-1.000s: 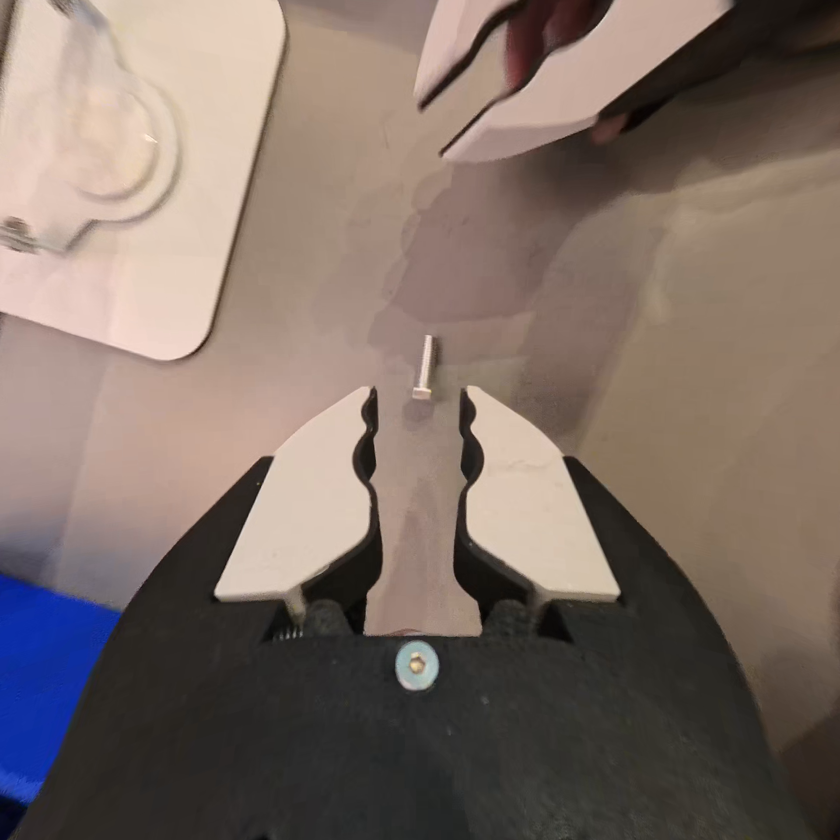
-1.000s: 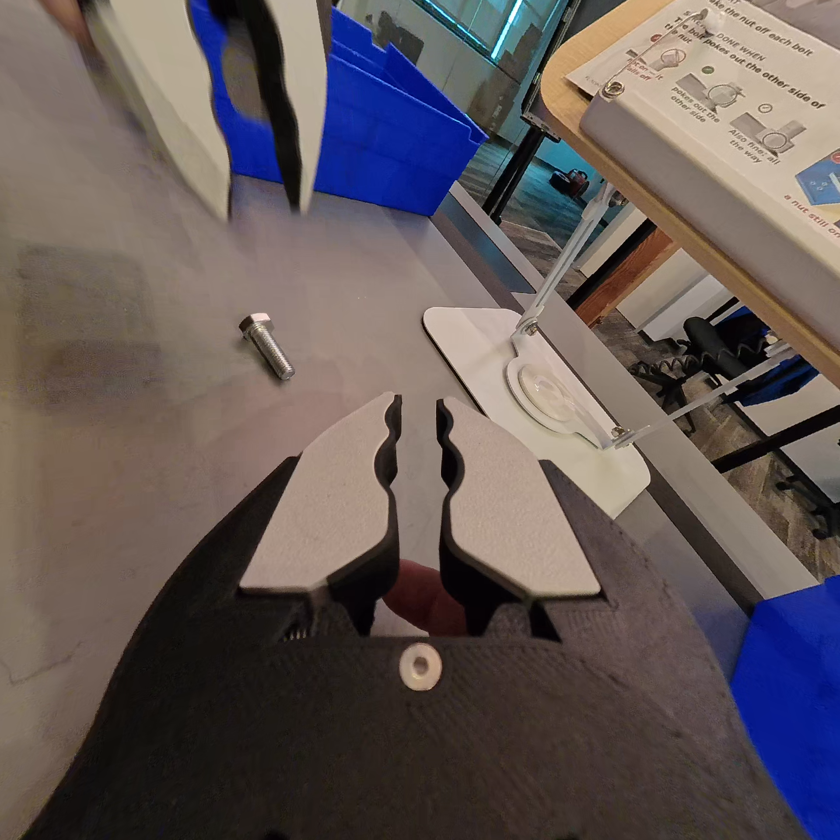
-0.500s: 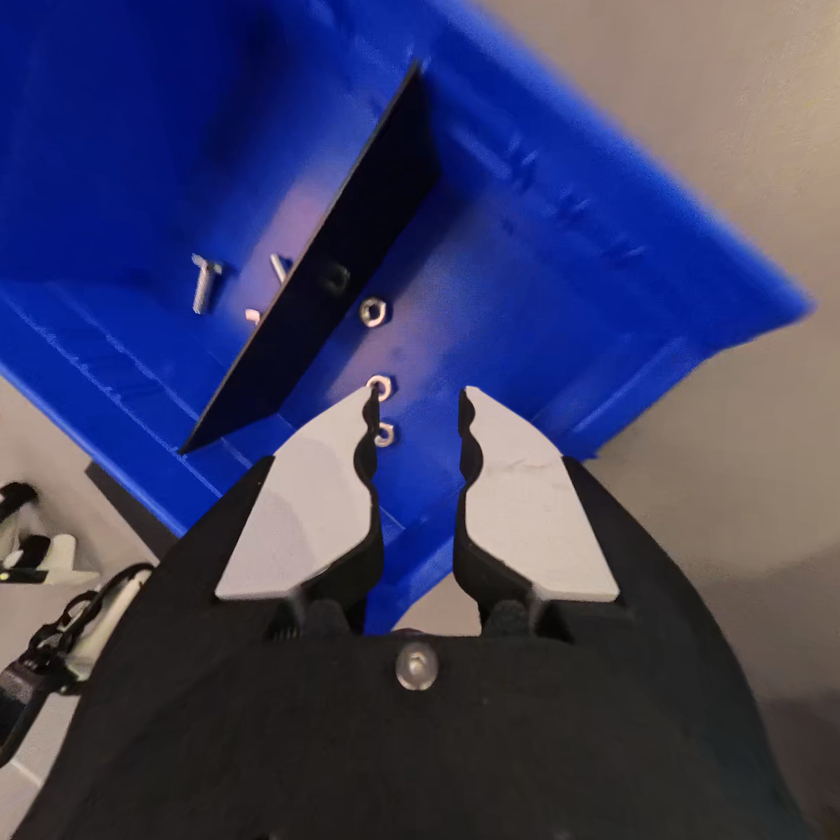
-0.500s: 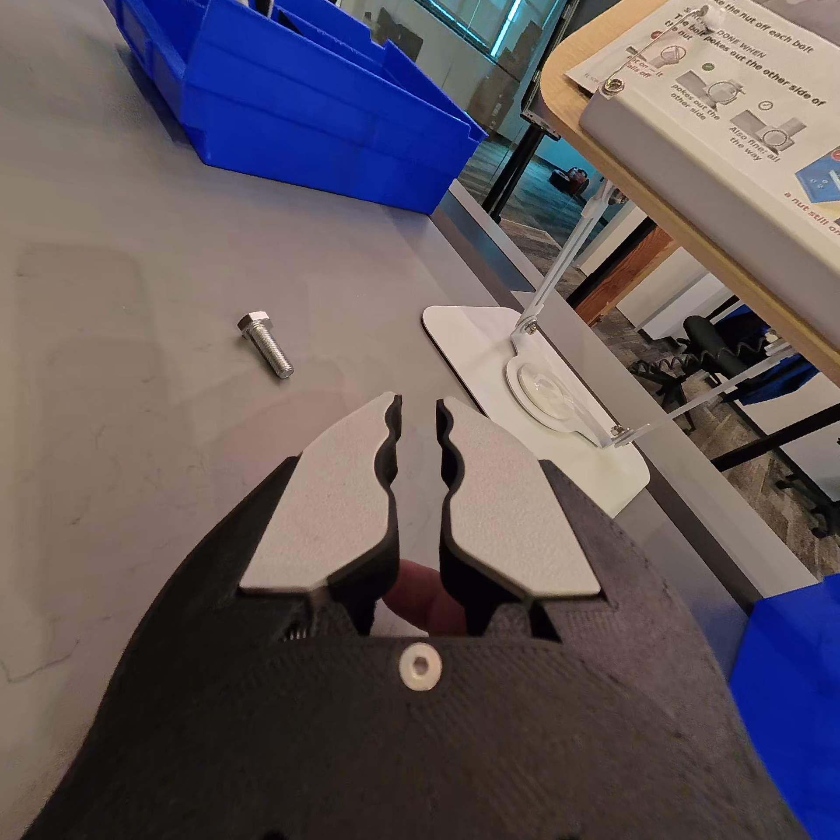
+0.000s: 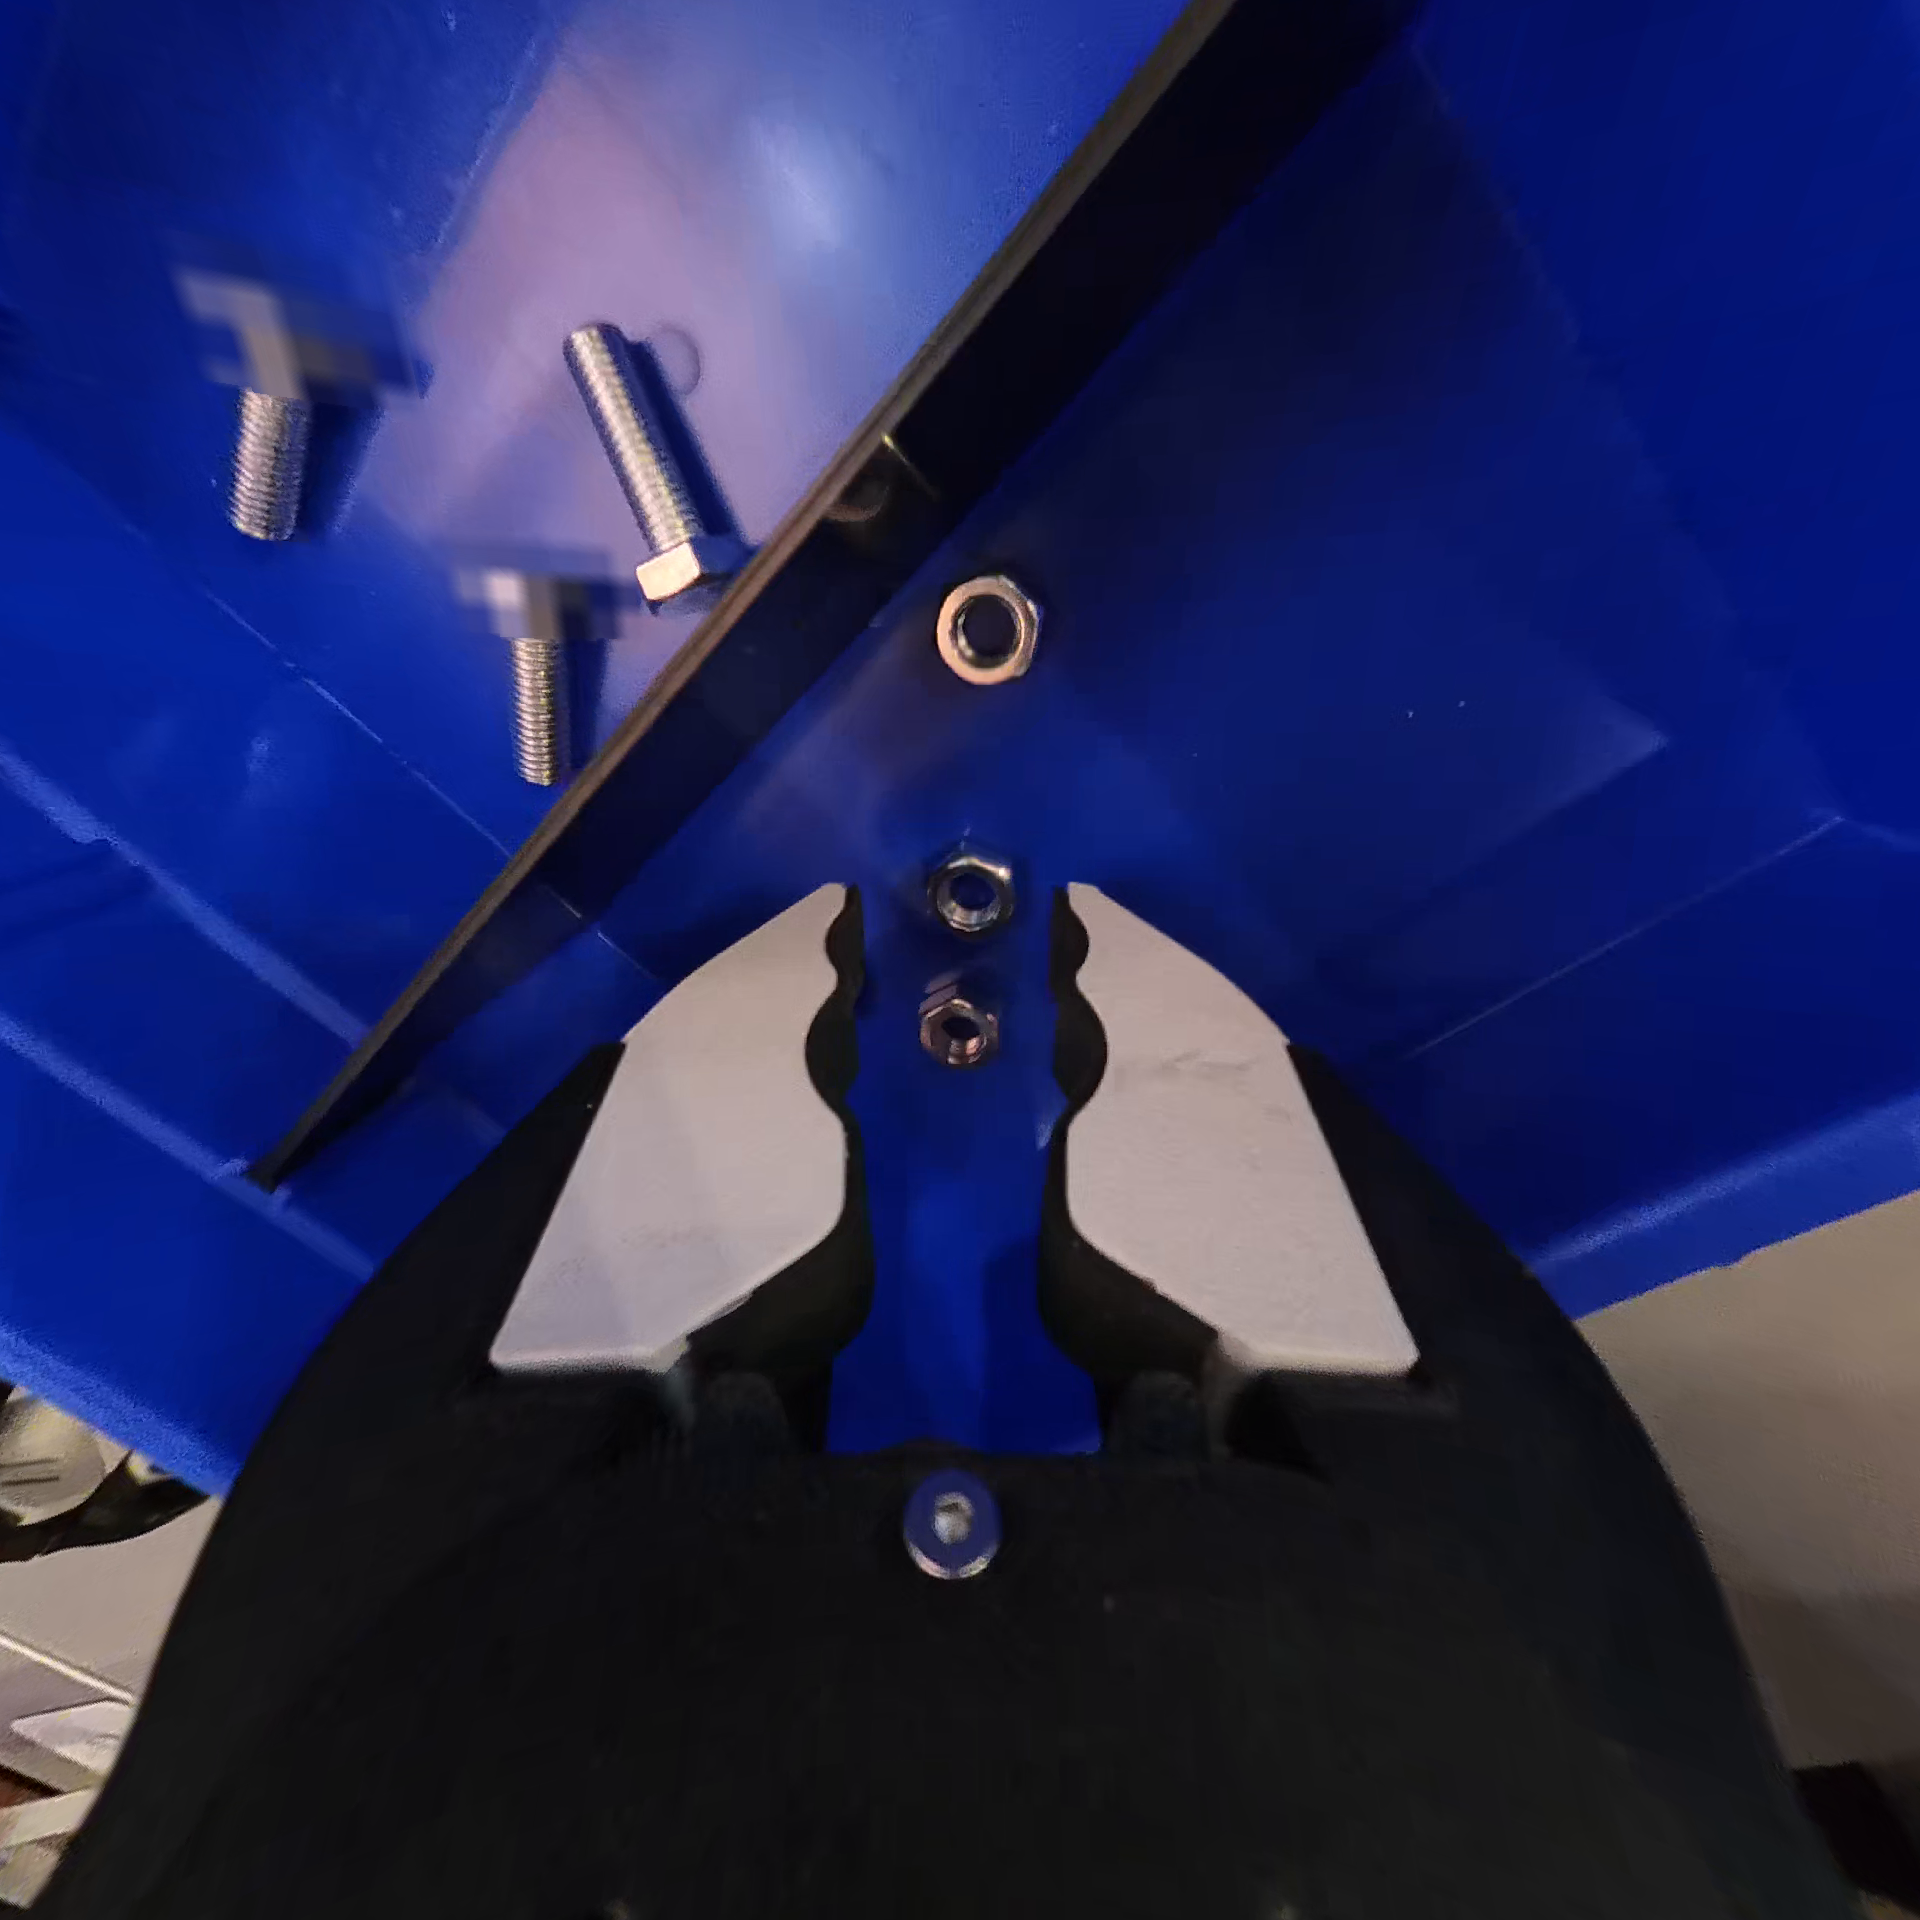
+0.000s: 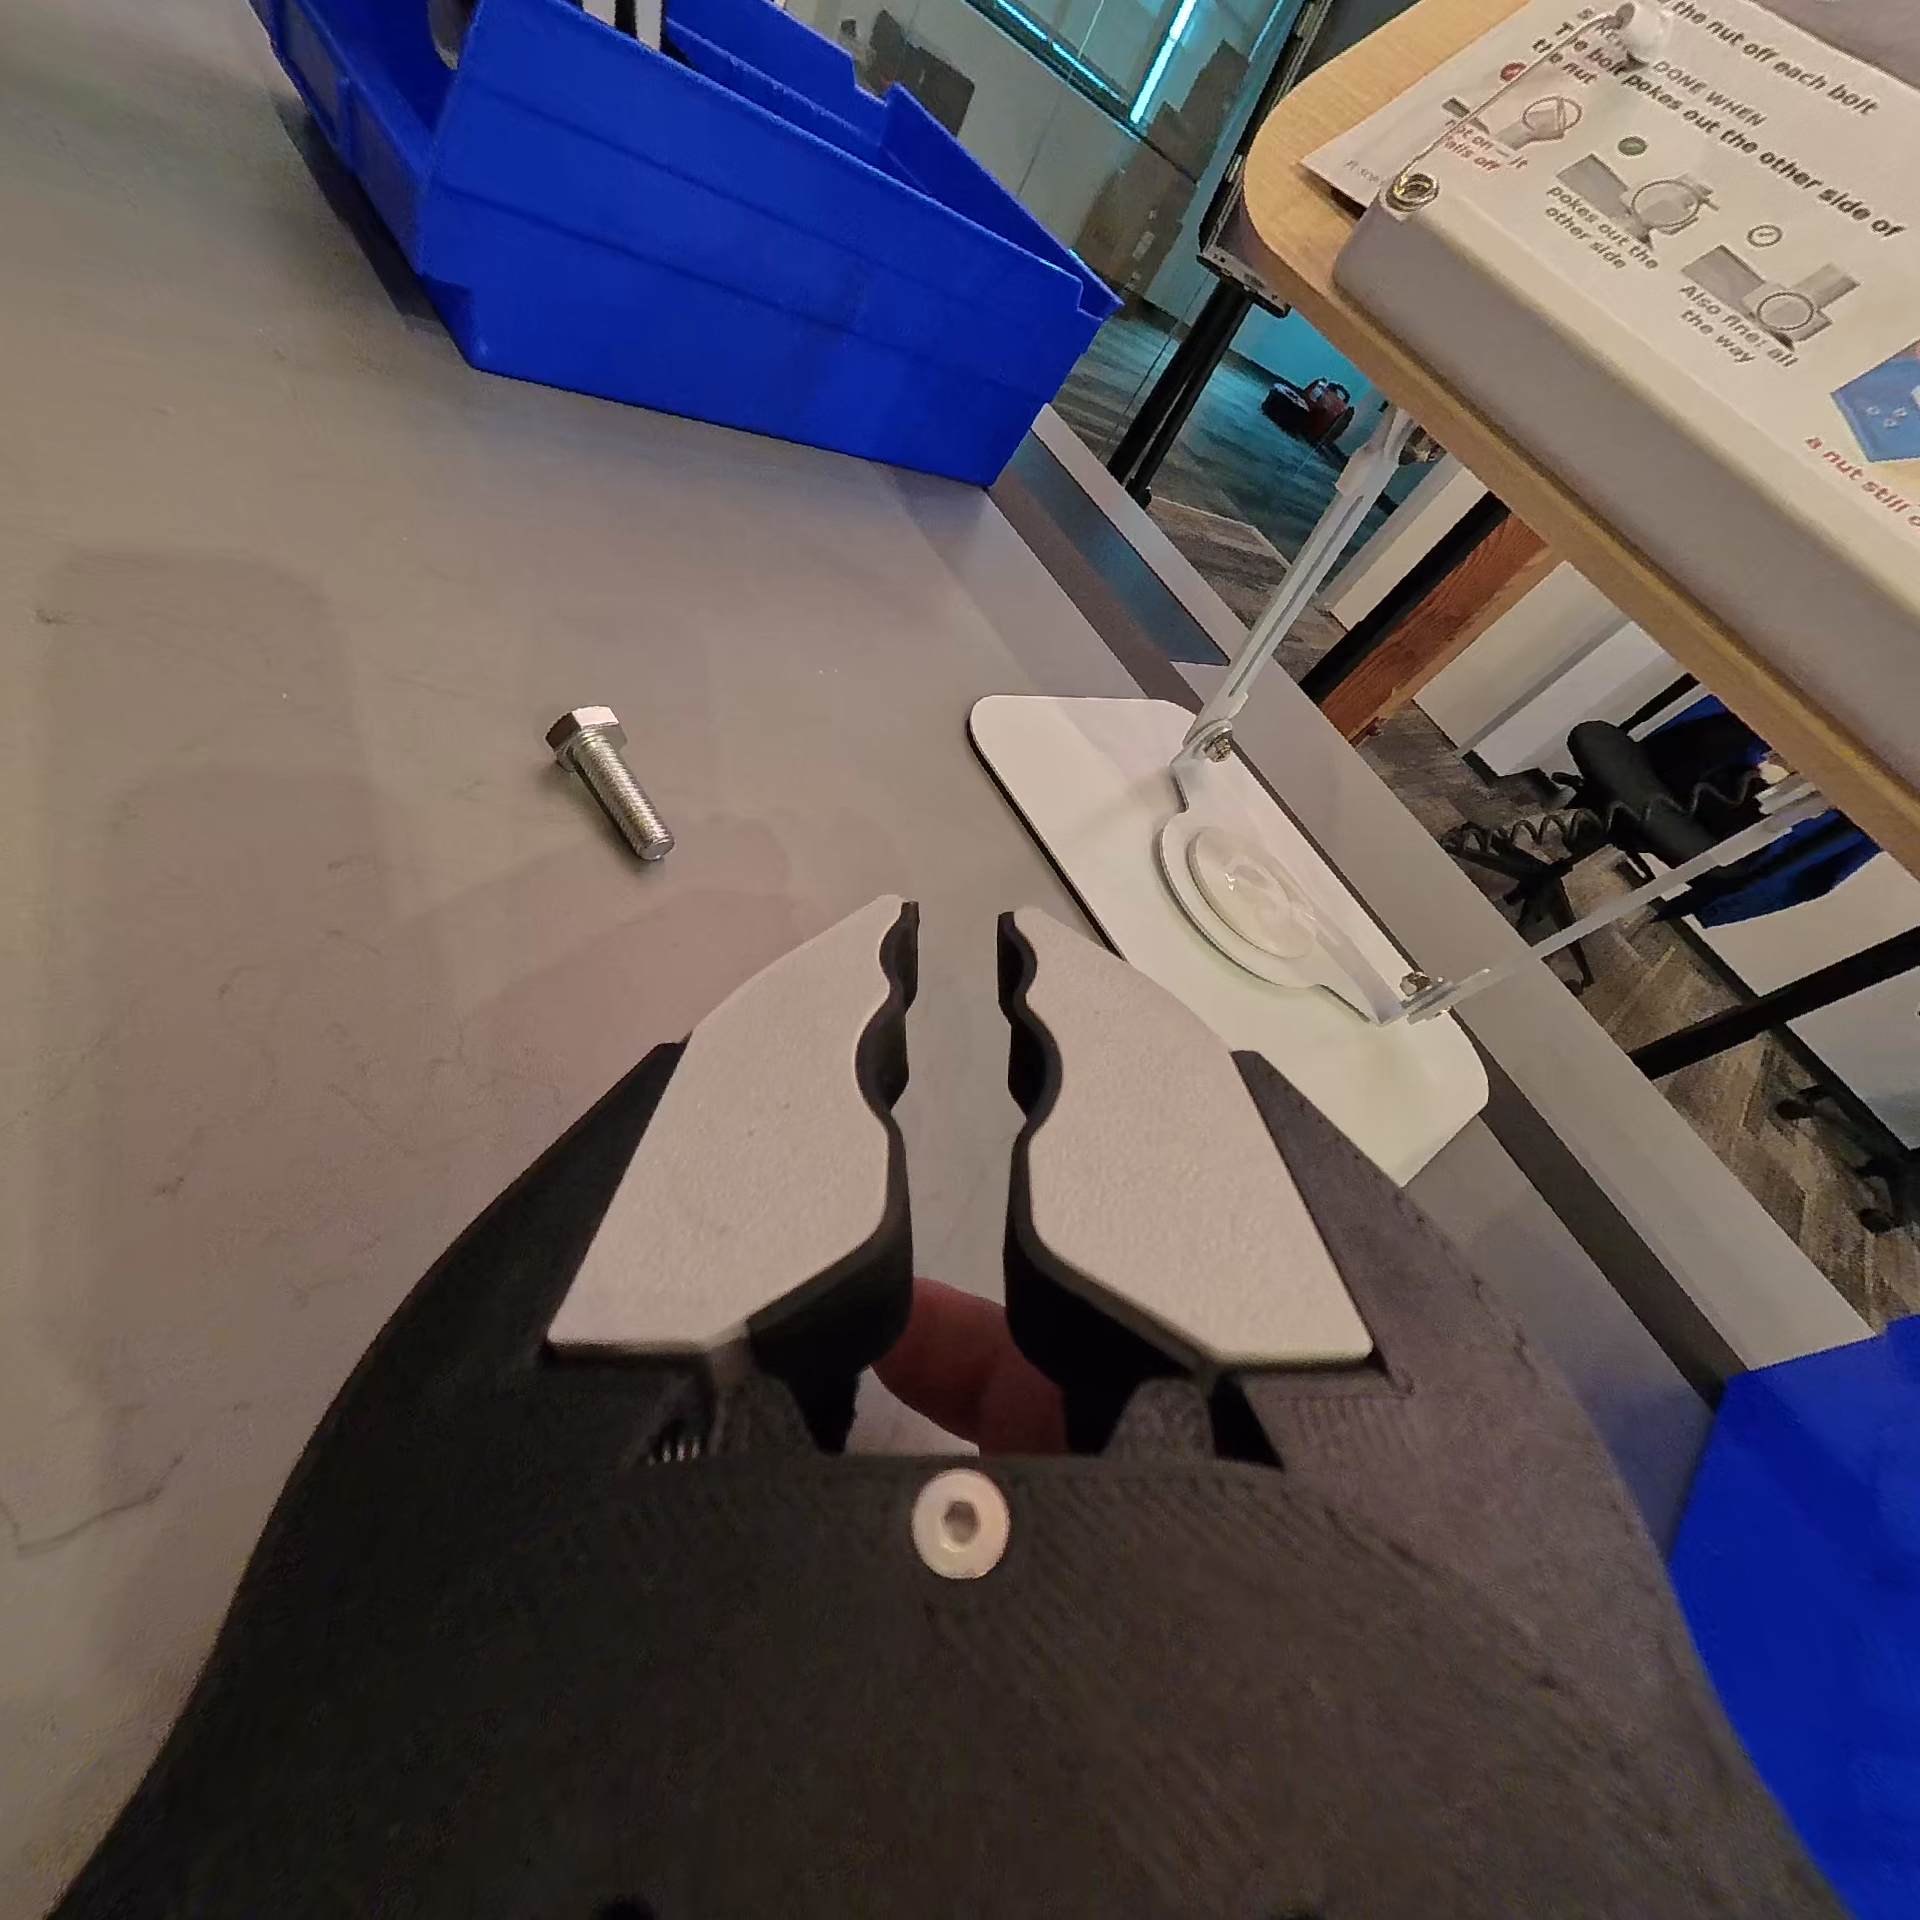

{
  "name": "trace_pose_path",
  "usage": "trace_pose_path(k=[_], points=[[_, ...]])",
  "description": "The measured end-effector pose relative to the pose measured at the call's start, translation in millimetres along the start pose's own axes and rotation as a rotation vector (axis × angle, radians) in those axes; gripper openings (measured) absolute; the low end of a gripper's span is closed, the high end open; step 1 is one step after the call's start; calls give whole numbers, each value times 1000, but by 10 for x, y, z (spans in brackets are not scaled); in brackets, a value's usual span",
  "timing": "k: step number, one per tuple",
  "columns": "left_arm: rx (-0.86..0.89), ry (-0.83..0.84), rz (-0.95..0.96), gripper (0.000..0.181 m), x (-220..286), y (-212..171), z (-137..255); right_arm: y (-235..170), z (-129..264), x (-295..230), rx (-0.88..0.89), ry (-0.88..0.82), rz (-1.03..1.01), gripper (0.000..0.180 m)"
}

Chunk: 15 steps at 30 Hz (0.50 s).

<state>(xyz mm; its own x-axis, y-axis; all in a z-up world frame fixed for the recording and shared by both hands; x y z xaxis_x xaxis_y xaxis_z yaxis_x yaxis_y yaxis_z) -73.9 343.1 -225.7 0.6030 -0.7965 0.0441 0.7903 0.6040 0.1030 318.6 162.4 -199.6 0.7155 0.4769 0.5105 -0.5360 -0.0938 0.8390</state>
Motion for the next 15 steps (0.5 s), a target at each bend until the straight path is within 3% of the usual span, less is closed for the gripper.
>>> trace_pose_path(k=[4,9,15], points=[[-49,-15,23,32,-11,-17,-82,-1,-1,0,0,0,1,14],[-37,-97,56,17,29,1,-107,-2,-1,-1,0,1,1,14],[-41,-67,41,17,7,6,-105,-1,0,1,1,2,1,14]])
Point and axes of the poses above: each gripper's, where its closed fingertips meet, z back along the fingers, y out of its top, x = y × z across the jaws, the point moved 4 cm from there along z, back along the fingers, and after that the axes turned 10 degrees about -y, right-handed, at the moved point
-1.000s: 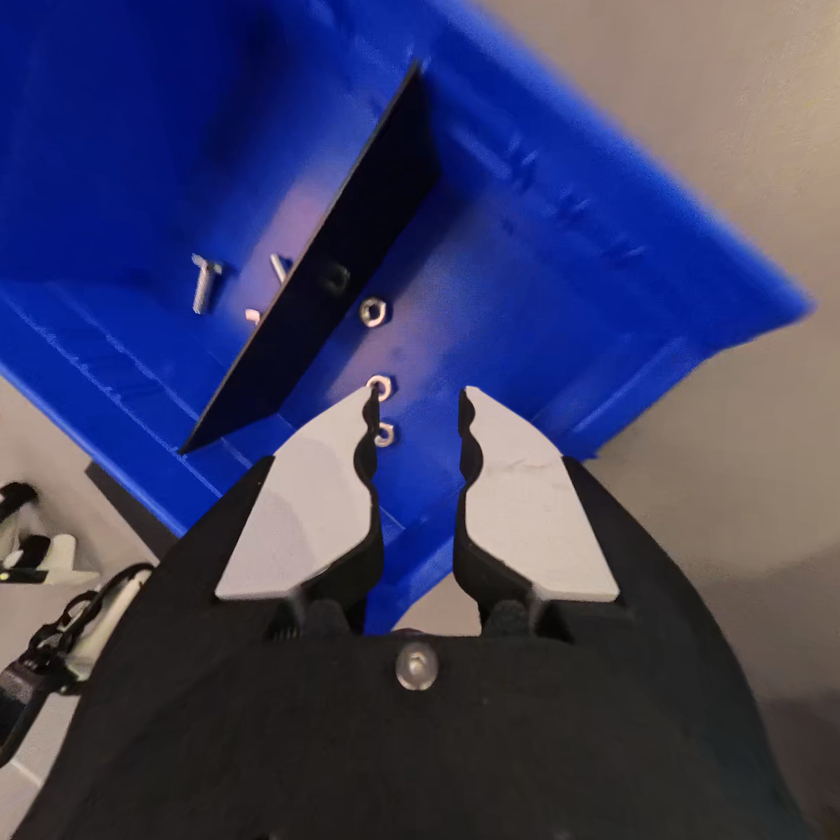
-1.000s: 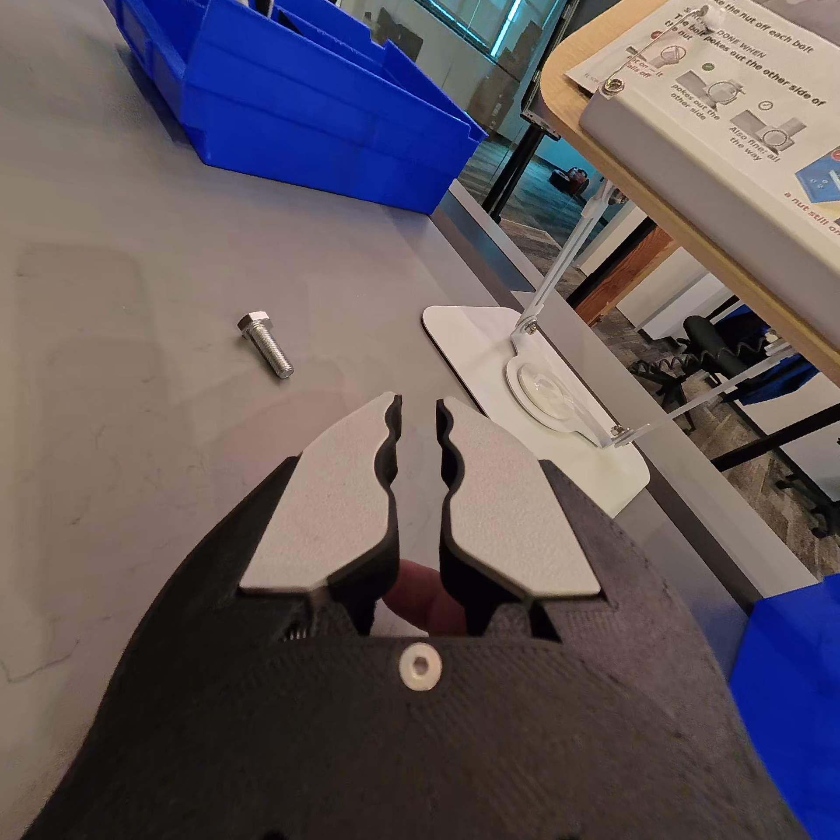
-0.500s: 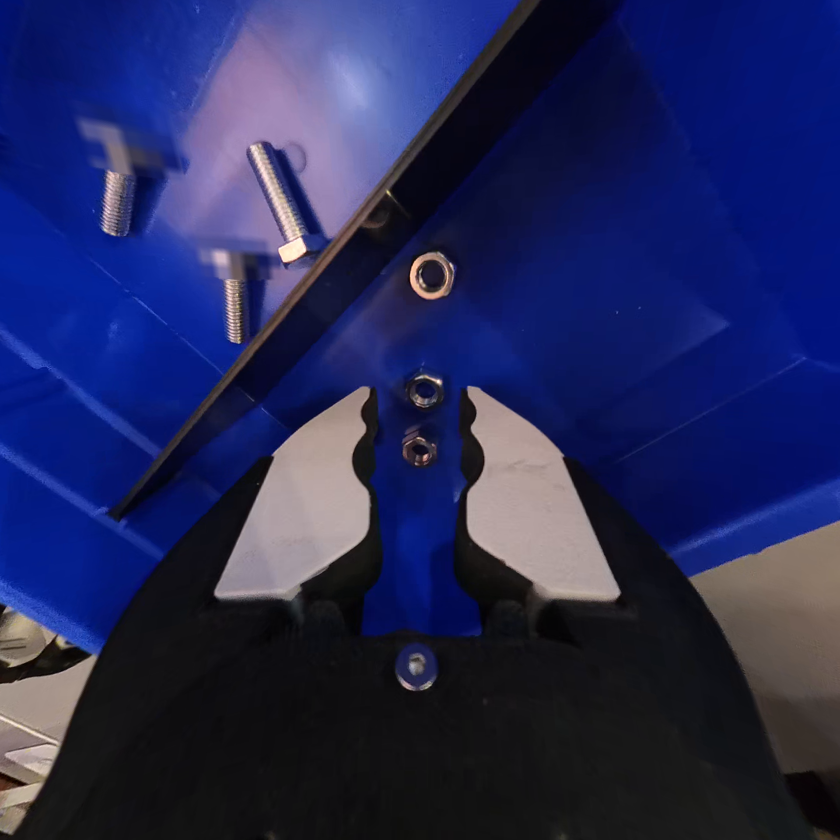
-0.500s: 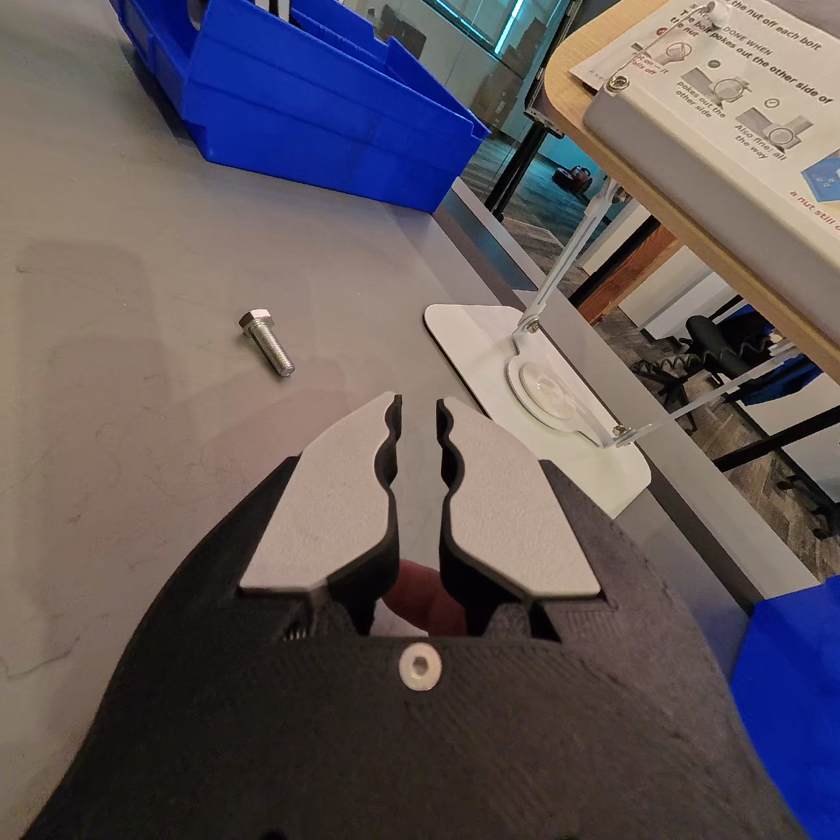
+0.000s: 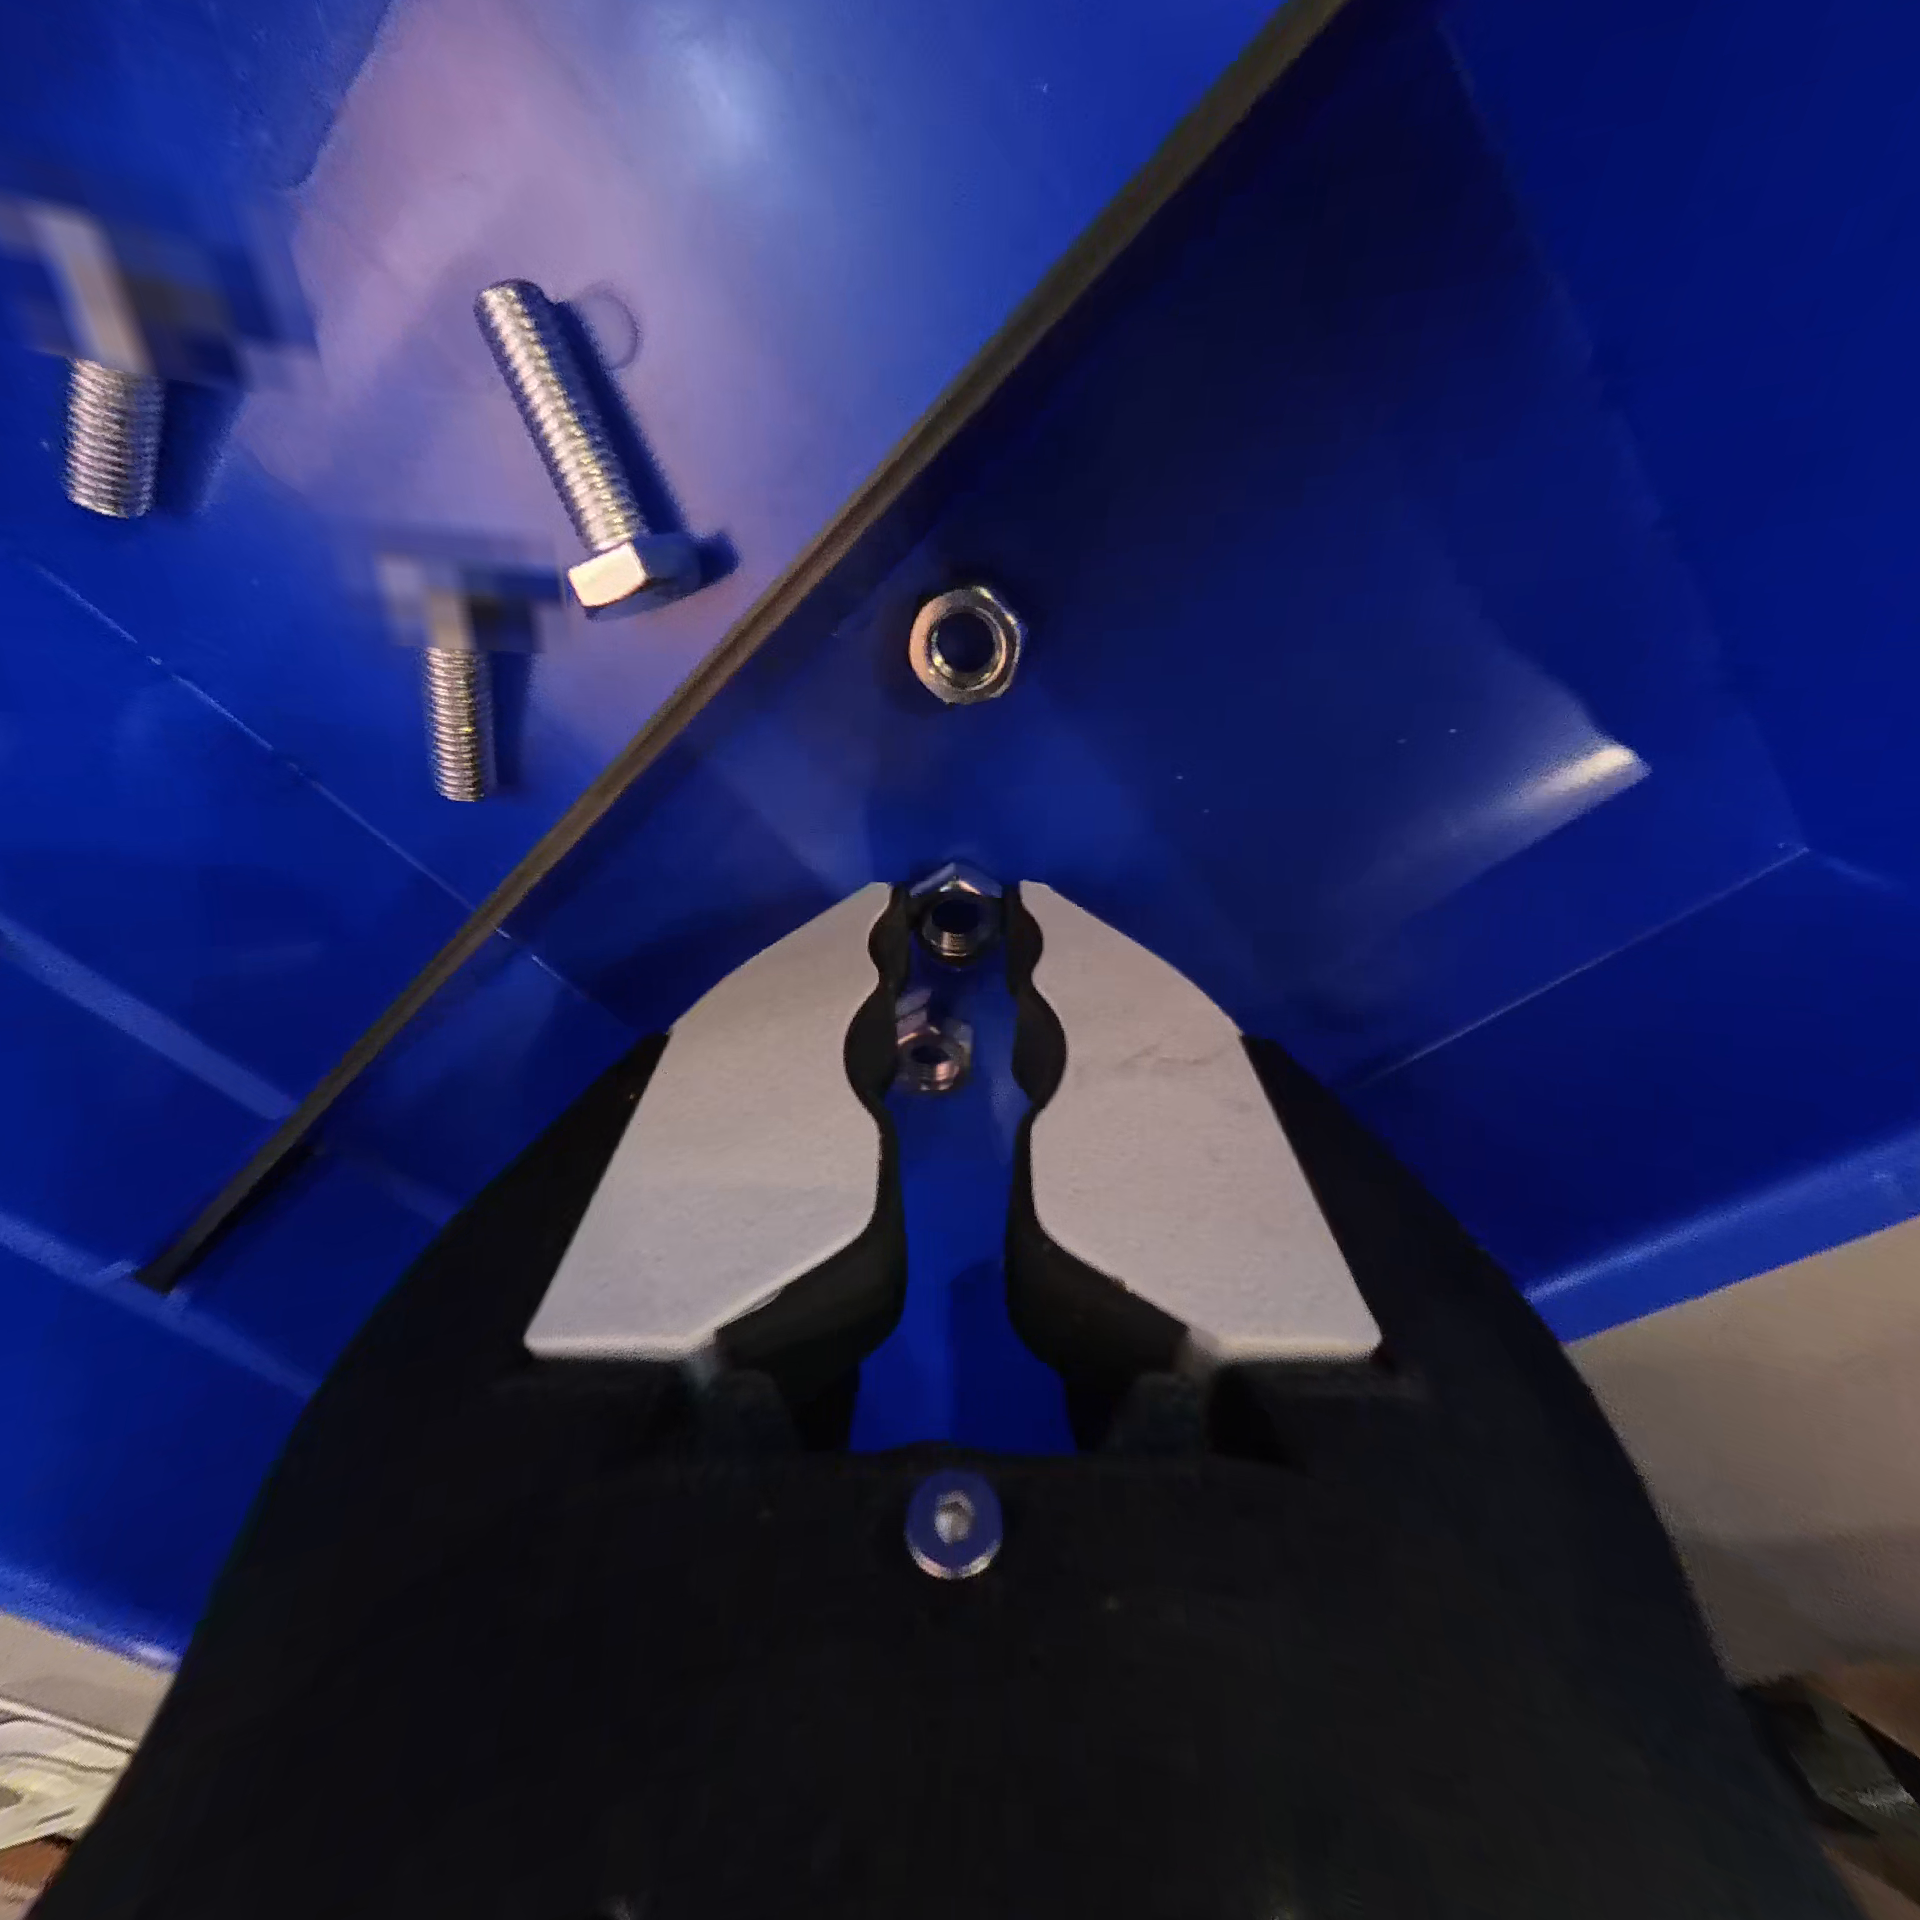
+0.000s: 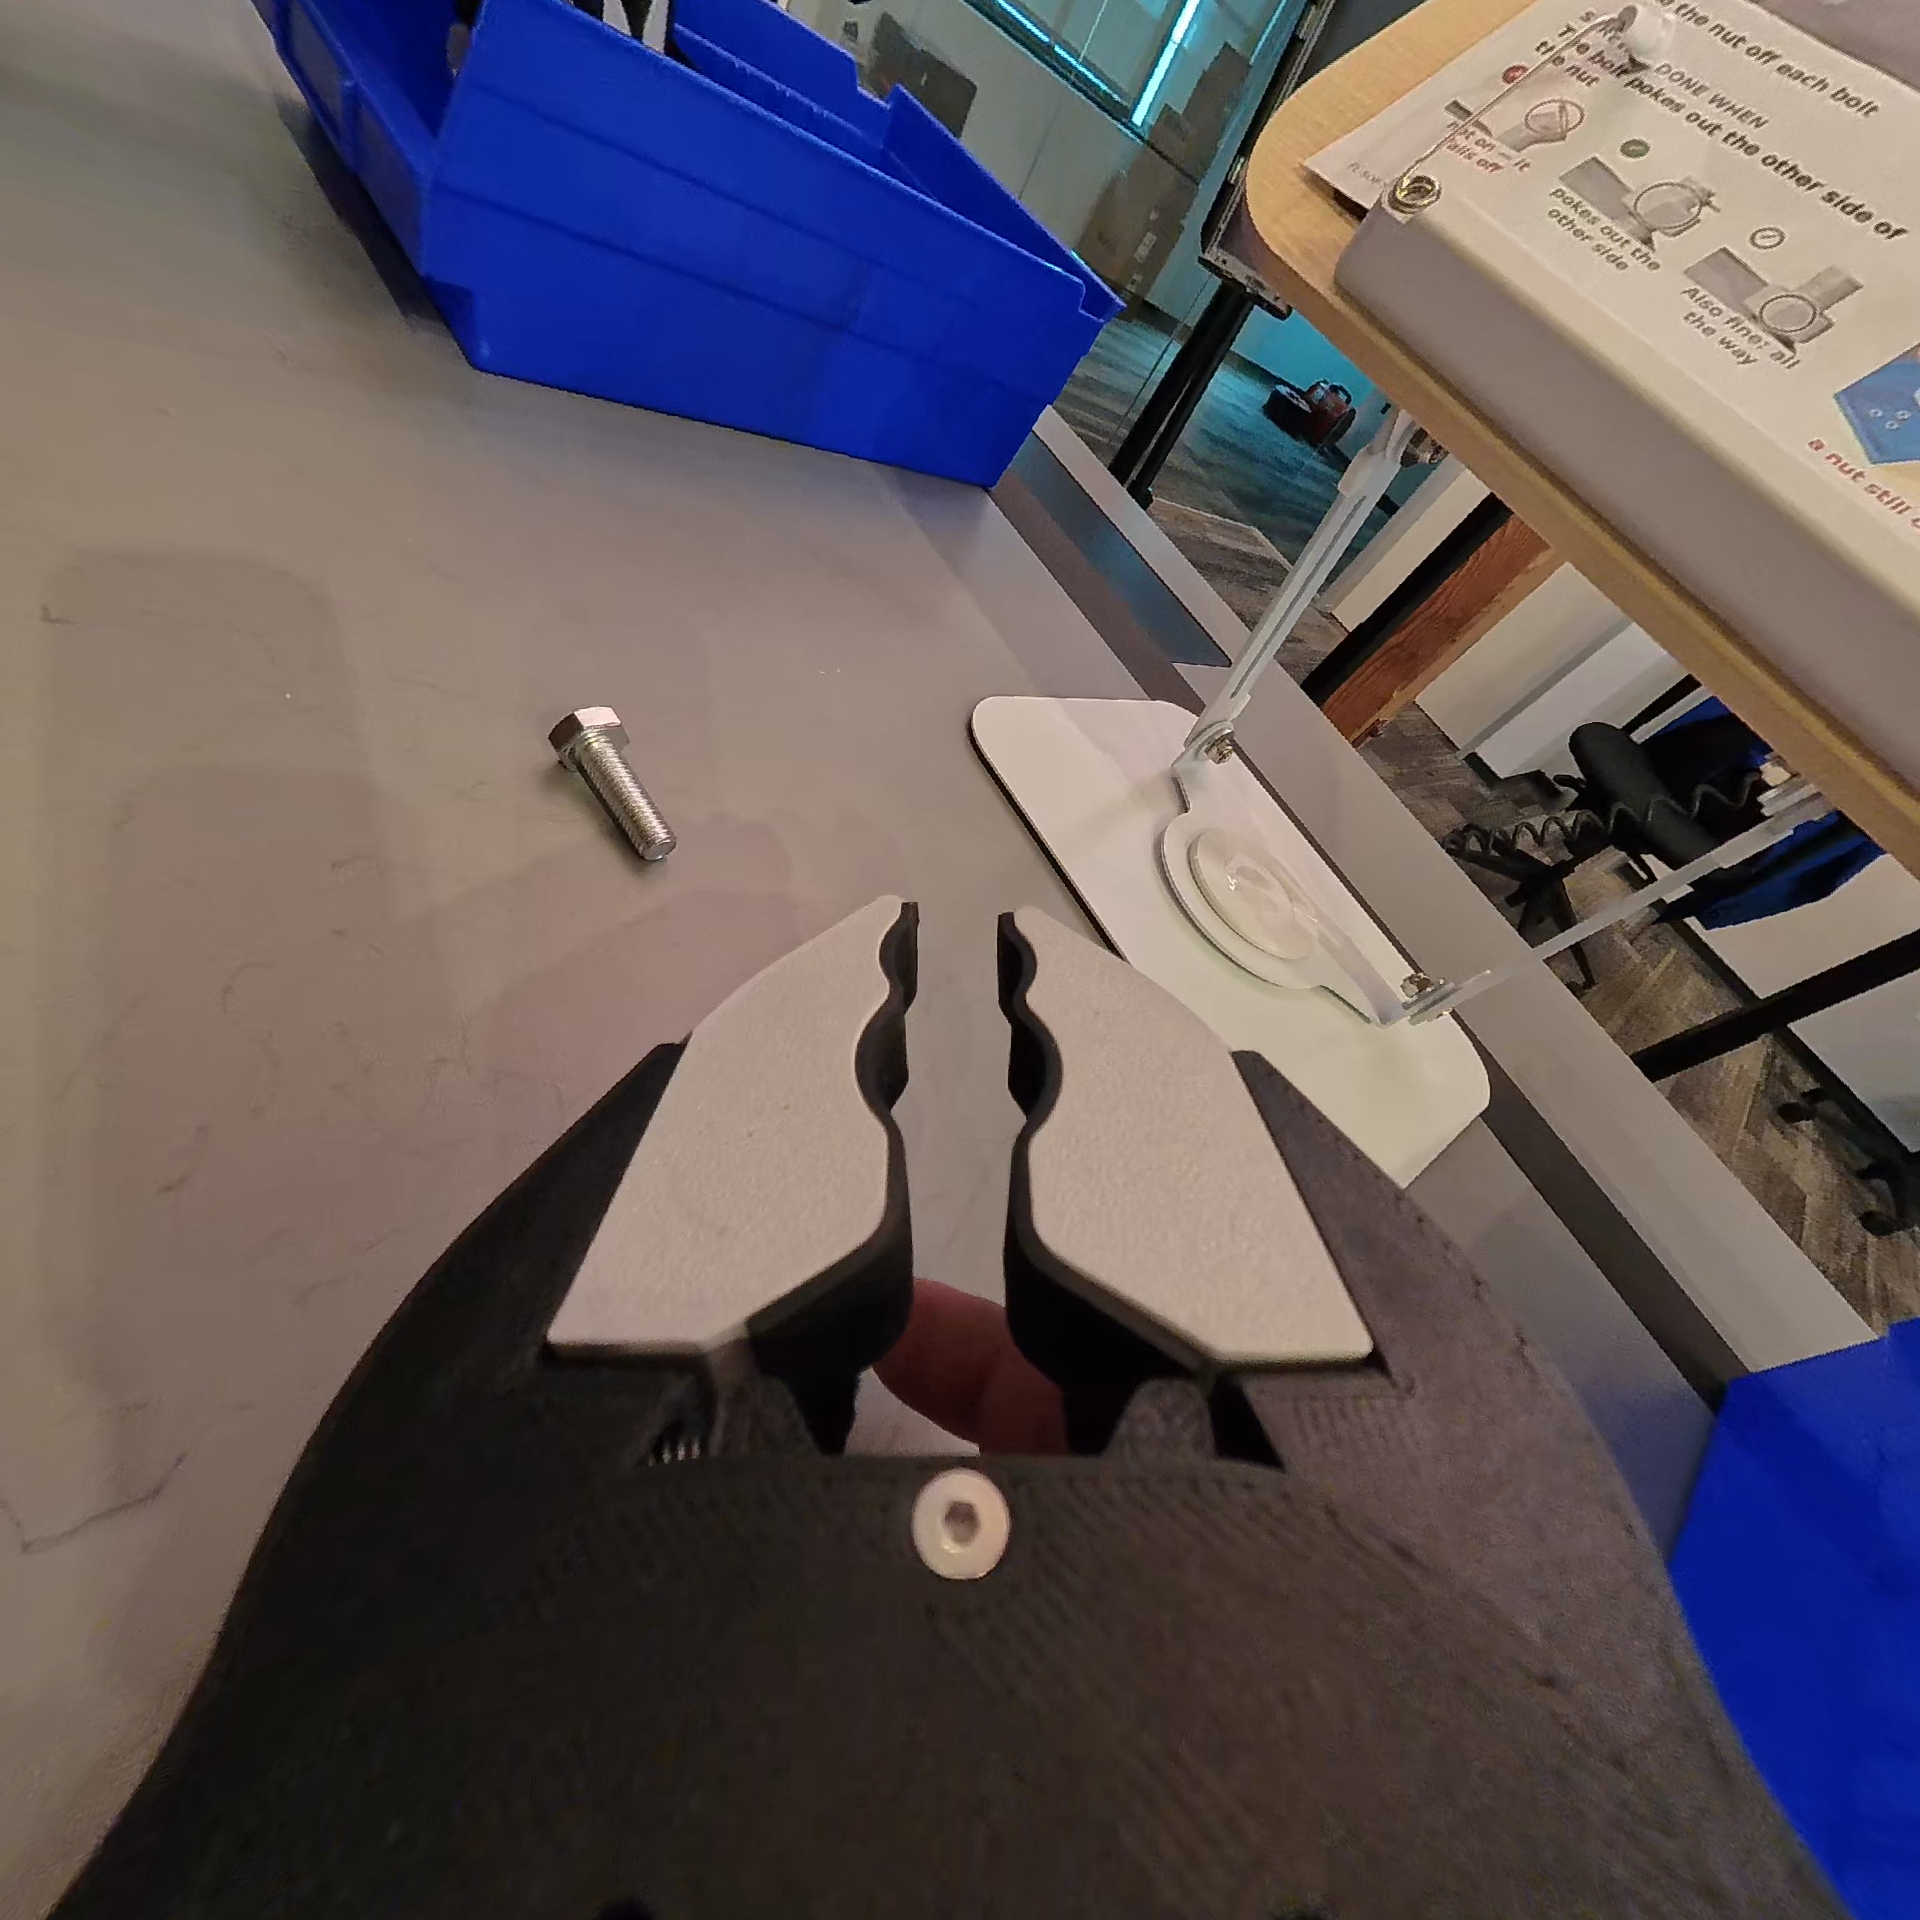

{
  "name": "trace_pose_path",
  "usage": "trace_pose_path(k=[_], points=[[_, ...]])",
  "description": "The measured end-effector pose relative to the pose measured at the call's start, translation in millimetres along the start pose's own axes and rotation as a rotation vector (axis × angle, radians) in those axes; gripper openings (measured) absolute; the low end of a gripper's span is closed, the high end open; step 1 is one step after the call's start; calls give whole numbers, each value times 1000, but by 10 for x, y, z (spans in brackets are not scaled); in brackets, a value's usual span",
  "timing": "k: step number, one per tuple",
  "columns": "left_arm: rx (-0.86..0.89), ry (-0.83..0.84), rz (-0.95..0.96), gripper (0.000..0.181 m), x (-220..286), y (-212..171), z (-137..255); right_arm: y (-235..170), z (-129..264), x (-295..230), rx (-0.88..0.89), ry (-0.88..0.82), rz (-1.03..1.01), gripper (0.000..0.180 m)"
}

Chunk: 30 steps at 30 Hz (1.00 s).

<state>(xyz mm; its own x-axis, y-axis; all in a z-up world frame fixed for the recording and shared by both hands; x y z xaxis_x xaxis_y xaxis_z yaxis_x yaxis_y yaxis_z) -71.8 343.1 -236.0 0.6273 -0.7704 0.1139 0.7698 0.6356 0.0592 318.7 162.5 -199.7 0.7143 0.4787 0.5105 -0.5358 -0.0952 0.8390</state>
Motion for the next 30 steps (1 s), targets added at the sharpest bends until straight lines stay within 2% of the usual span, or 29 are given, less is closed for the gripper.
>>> trace_pose_path(k=[5,10,16,19,24,30], points=[[65,43,-26,17,11,17,82,-2,-1,2,0,-1,0,14],[251,85,-66,17,166,38,453,-3,-3,7,0,-1,-4,14],[523,87,-182,16,773,6,973,-2,-4,19,3,-4,-12,15],[689,45,-324,16,1247,61,1139,19,7,39,16,-5,-40,16],[891,-16,-537,17,2057,304,1094,171,66,37,83,69,-239,19],[1067,9,-868,16,2860,636,940,404,194,98,210,293,-698,21]])
Point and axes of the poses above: each gripper's, where its closed fingertips meet, z back along the fingers, y out of its top, x = y × z across the jaws, the point moved 4 cm from there along z, back along the fingers, and after that the axes turned 10 degrees about -y, right-handed, at the moved point
